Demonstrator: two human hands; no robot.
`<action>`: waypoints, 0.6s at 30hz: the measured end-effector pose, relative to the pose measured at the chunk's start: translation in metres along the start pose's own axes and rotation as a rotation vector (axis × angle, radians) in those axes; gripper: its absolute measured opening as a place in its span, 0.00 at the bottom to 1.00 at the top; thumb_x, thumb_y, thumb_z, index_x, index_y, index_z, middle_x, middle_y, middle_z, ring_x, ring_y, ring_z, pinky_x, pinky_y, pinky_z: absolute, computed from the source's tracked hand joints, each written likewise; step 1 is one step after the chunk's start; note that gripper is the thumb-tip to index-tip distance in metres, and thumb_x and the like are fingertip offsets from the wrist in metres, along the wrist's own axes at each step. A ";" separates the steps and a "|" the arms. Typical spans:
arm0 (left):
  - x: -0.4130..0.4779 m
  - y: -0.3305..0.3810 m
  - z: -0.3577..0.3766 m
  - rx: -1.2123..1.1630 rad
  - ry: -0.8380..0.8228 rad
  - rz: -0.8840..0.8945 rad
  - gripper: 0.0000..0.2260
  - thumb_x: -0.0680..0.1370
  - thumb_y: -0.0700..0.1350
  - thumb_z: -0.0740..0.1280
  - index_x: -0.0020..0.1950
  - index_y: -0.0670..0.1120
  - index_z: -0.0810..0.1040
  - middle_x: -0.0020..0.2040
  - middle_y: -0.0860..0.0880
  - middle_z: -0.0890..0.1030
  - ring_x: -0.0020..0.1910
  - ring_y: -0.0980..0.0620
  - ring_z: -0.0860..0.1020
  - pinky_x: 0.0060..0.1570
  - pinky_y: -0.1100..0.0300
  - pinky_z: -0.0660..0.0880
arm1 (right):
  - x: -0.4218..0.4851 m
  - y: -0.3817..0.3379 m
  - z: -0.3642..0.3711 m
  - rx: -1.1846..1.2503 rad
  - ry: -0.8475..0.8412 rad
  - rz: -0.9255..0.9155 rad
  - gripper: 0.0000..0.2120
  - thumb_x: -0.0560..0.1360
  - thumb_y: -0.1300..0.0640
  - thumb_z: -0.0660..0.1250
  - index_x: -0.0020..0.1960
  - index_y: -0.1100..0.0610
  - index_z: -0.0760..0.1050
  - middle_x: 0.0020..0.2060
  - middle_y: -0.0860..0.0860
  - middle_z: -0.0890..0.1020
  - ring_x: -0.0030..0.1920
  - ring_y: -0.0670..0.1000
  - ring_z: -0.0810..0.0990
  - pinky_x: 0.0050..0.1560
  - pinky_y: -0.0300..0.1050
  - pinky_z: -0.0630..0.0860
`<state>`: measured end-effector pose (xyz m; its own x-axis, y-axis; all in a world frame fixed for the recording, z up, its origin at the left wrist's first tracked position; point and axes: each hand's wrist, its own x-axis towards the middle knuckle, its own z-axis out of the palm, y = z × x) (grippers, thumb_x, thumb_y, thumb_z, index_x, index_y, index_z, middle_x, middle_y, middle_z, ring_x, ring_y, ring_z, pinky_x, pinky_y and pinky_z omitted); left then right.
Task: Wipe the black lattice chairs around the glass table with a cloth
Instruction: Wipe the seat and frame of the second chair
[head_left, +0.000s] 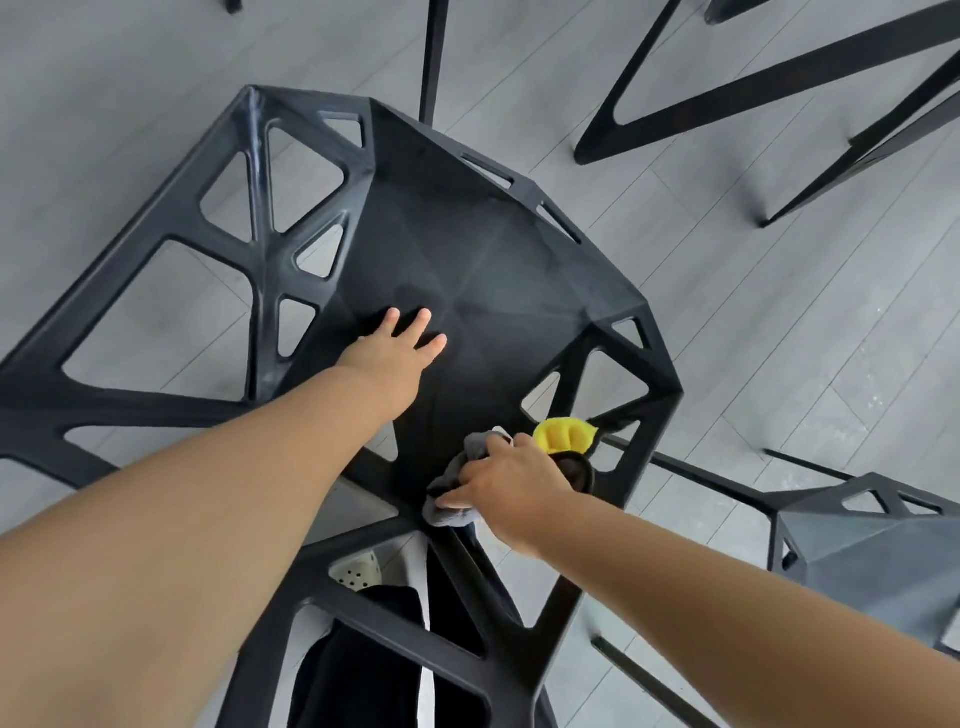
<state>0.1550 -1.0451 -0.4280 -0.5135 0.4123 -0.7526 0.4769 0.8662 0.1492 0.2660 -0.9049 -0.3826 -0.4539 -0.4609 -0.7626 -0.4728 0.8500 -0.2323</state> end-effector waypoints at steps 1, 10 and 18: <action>-0.001 -0.002 -0.001 -0.002 0.001 0.011 0.39 0.73 0.26 0.53 0.78 0.54 0.42 0.77 0.51 0.36 0.76 0.44 0.41 0.57 0.55 0.69 | -0.001 0.009 -0.004 -0.036 -0.006 0.054 0.16 0.77 0.51 0.62 0.64 0.39 0.70 0.60 0.42 0.74 0.64 0.54 0.65 0.54 0.50 0.63; -0.052 -0.082 -0.042 0.178 0.033 0.117 0.30 0.76 0.31 0.53 0.76 0.51 0.59 0.77 0.49 0.57 0.74 0.47 0.59 0.71 0.51 0.61 | -0.005 0.055 -0.055 -0.083 0.321 0.403 0.17 0.75 0.51 0.63 0.63 0.41 0.71 0.59 0.44 0.76 0.63 0.56 0.65 0.53 0.51 0.67; -0.126 -0.175 -0.072 0.319 0.517 0.253 0.23 0.62 0.28 0.69 0.56 0.41 0.81 0.57 0.41 0.81 0.55 0.40 0.80 0.53 0.44 0.76 | 0.103 -0.009 -0.066 0.393 0.414 0.587 0.37 0.75 0.59 0.63 0.77 0.46 0.47 0.71 0.50 0.60 0.66 0.62 0.61 0.56 0.54 0.69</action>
<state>0.0843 -1.2282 -0.3132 -0.5964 0.7436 -0.3021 0.7752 0.6313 0.0236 0.1738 -0.9770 -0.4188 -0.8236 0.0957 -0.5590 0.1929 0.9742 -0.1174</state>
